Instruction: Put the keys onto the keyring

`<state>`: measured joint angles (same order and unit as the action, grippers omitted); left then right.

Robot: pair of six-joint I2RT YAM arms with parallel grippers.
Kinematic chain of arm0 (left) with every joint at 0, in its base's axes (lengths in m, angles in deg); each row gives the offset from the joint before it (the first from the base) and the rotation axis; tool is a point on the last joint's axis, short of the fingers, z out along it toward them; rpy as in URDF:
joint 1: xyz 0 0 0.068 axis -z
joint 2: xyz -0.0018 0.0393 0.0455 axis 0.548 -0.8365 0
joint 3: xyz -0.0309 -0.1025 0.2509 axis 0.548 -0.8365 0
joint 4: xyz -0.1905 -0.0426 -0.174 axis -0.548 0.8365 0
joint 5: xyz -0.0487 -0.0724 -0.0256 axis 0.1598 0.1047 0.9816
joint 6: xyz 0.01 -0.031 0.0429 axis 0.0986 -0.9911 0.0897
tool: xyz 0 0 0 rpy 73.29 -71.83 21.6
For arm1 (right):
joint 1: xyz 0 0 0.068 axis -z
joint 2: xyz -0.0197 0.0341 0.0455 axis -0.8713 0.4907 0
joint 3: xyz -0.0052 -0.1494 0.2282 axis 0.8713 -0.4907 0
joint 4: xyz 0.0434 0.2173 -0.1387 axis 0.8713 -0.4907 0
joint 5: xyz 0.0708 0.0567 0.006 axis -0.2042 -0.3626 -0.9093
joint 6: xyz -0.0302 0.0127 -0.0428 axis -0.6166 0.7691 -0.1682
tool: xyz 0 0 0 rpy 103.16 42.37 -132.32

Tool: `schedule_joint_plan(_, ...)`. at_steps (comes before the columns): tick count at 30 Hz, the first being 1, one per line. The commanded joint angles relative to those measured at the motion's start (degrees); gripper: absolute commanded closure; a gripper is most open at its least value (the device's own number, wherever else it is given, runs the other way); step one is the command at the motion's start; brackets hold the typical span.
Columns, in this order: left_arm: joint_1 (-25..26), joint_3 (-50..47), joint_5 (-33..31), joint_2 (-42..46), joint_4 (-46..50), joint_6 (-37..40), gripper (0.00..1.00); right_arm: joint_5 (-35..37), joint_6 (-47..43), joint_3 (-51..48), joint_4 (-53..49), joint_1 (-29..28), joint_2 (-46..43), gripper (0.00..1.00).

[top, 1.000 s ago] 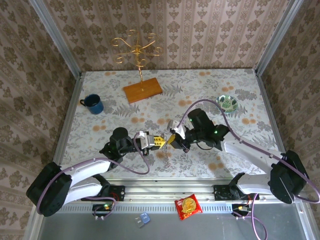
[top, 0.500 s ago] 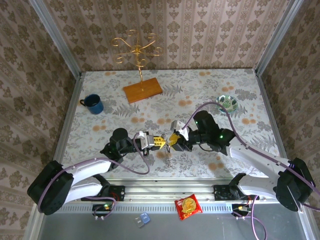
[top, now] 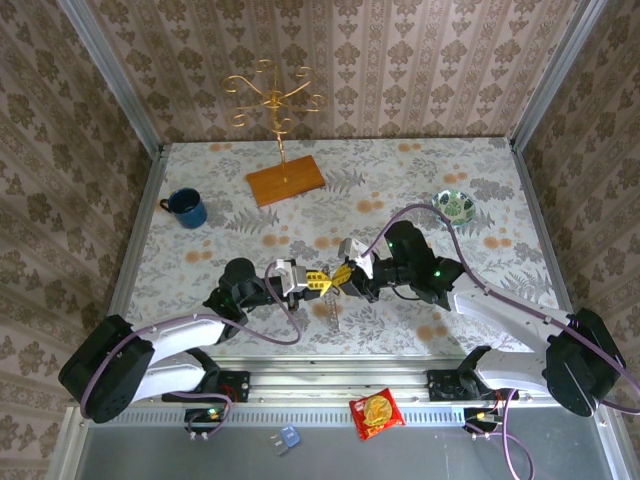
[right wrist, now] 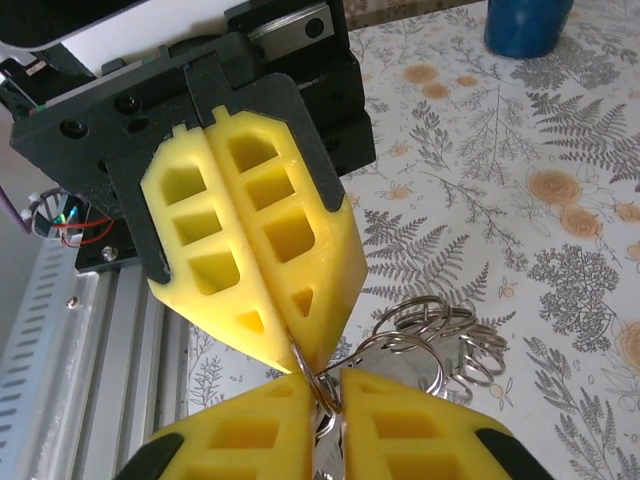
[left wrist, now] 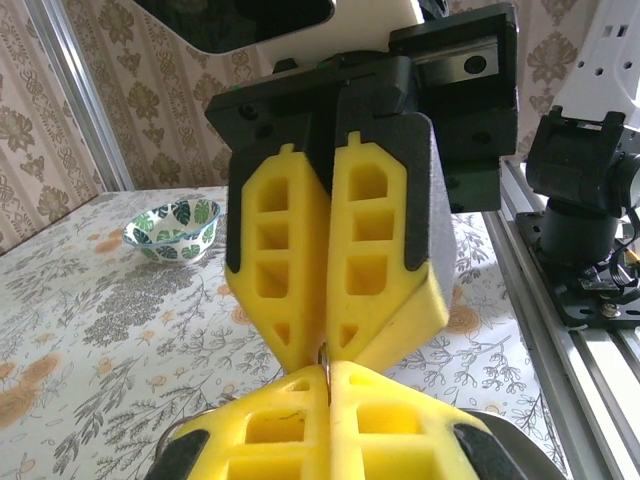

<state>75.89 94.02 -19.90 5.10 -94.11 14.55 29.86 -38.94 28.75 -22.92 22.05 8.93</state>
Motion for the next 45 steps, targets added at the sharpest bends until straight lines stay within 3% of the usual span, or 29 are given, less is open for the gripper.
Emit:
schedule_joint_plan(1, 0.50, 0.05, 2.29, 0.36, -4.84, -1.49, 1.00, -1.23, 0.52, -0.59, 2.40, -0.46, 0.39, 0.95)
schedule_joint_plan(2, 0.50, -0.01, 2.20, 0.36, -4.83, -1.56, 1.00, -1.32, 0.33, -0.58, 2.40, -0.41, 0.21, 0.99)
schedule_joint_plan(5, 0.50, -0.18, -0.27, 0.45, -4.51, -1.56, 0.98, -0.74, -1.07, -0.01, 0.73, -0.42, -0.61, 1.00)
schedule_joint_plan(8, 0.41, 0.10, -3.03, 1.97, -0.81, 0.11, 0.75, 1.17, -4.72, 2.41, -4.84, -0.49, -1.25, 1.00)
schedule_joint_plan(9, 0.39, 0.51, -3.43, 2.98, 2.17, 1.48, 0.73, 2.39, -6.17, 3.69, -7.79, -0.58, -1.21, 1.00)
schedule_joint_plan(15, 0.33, 6.15, -3.35, 8.89, 27.85, 13.90, 0.72, 7.76, -16.47, 11.81, -22.77, -2.34, 1.44, 1.00)
schedule_joint_plan(20, 0.10, 9.24, -3.05, 9.24, 35.90, 17.95, 0.72, 10.36, -20.32, 16.39, -27.43, -4.35, 3.88, 1.00)
schedule_joint_plan(26, -0.11, 11.06, -2.02, 7.44, 36.29, 18.74, 0.81, 14.20, -24.07, 20.71, -32.54, -7.82, 6.30, 1.00)
schedule_joint_plan(32, -0.49, 11.84, -0.54, 6.95, 35.63, 18.18, 1.00, 14.21, -23.27, 20.59, -31.05, -9.10, 6.10, 0.99)
schedule_joint_plan(36, -0.78, 10.17, 0.04, 7.71, 32.21, 15.73, 1.00, 9.03, -16.86, 14.17, -20.99, -5.37, 0.73, 0.74)
schedule_joint_plan(39, -1.00, 7.99, 1.07, 7.92, 25.82, 12.67, 1.00, 4.35, -11.47, 9.46, -14.40, -2.72, -2.24, 0.69)
schedule_joint_plan(45, -1.25, 5.18, 2.97, 7.13, 17.43, 8.25, 1.00, 2.83, -5.45, 4.14, -6.36, -2.39, -3.39, 0.68)
